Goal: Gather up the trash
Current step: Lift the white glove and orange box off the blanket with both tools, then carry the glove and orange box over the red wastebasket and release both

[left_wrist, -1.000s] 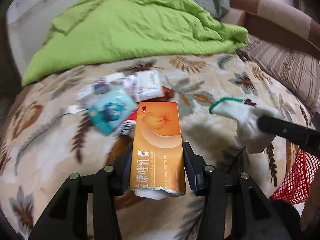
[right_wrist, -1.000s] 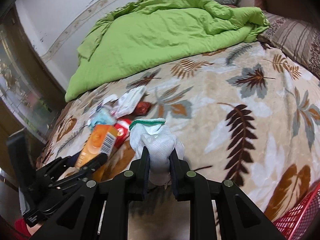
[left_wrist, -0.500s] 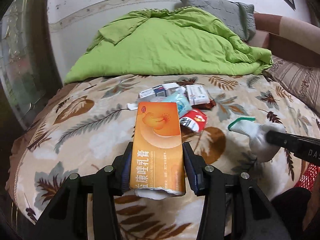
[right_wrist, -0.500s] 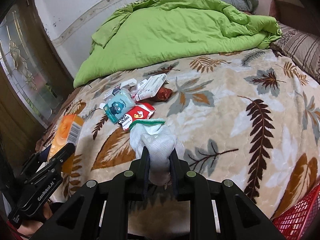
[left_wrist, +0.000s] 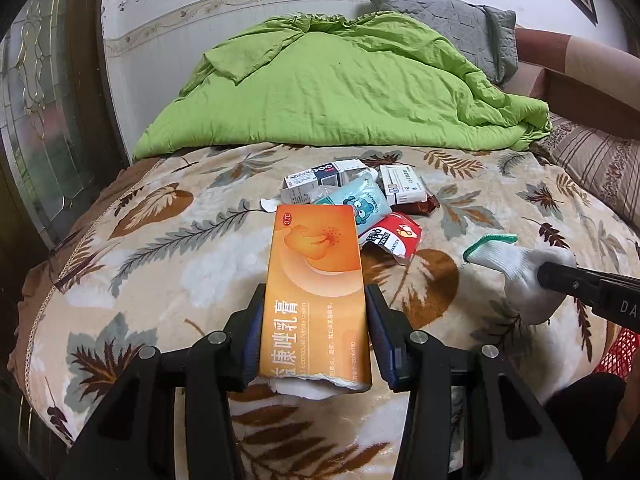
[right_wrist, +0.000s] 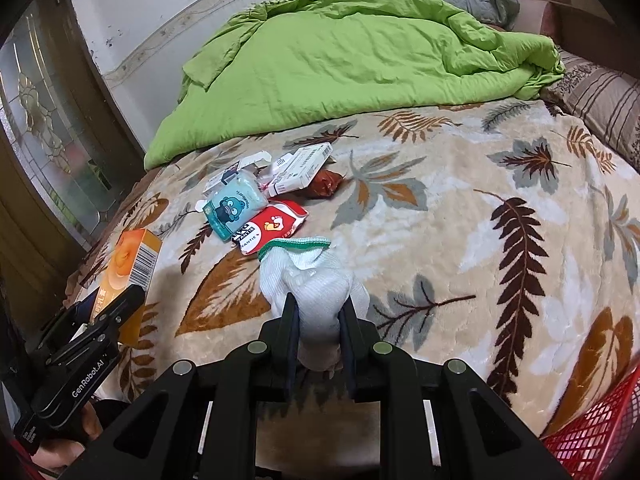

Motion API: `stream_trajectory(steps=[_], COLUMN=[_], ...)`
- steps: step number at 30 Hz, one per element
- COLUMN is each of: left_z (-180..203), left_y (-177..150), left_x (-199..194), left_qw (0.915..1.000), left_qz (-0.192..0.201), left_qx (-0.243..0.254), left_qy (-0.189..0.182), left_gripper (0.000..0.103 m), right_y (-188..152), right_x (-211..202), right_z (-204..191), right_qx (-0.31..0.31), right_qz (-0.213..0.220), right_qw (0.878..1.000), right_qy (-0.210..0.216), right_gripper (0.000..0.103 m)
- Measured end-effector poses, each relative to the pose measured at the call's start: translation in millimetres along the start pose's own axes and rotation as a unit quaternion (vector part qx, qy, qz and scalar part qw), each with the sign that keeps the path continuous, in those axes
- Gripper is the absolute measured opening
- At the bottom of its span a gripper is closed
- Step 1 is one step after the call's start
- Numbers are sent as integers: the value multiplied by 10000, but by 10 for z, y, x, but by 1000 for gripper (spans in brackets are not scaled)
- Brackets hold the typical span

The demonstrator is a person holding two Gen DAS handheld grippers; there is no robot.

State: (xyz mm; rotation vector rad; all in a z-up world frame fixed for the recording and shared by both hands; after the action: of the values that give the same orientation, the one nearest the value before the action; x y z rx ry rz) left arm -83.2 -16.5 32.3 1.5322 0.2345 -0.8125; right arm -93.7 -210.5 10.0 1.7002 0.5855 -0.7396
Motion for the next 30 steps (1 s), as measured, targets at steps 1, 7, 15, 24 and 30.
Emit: stream_trajectory(steps=[1,7,15,24,30], left_z=[1,8,71,203,580], left_y=[-2,1,1,49,130], left_x=[0,-7,-4,-68,-142], left_qw=[10000,10000,10000,9996,9956], left_qz=[-2,-2,-20,-45,-64], left_qx=[-2,12,84,150,373], left_qy=[-1,-9,-45,-225,-863], left_gripper=[45,45,45,45,45], right_y=[0,1,8,44,95], right_x=[1,4,-12,-175,-528], right_z=[1,-2,-5,119,547], right_qx=[-6,-2,5,222,666], right_qz=[-1,0,51,96,234], right_qw=[10000,10000,10000,9996,9974], right_qy=[1,0,13,110,119], right_gripper=[20,20,20,20,20])
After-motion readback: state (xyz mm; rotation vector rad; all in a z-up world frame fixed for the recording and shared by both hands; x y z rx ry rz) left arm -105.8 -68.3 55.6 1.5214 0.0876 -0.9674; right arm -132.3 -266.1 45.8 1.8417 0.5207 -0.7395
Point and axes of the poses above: each gripper's, at about its wrist camera, not at the fingertips, and x roughly the way its jaws point, z to its right, y to its top, the point moved 7 cm from there along x, roughly the way its jaws point, and after that the axes turned 13 degrees about -y, right-handed, at the moved point
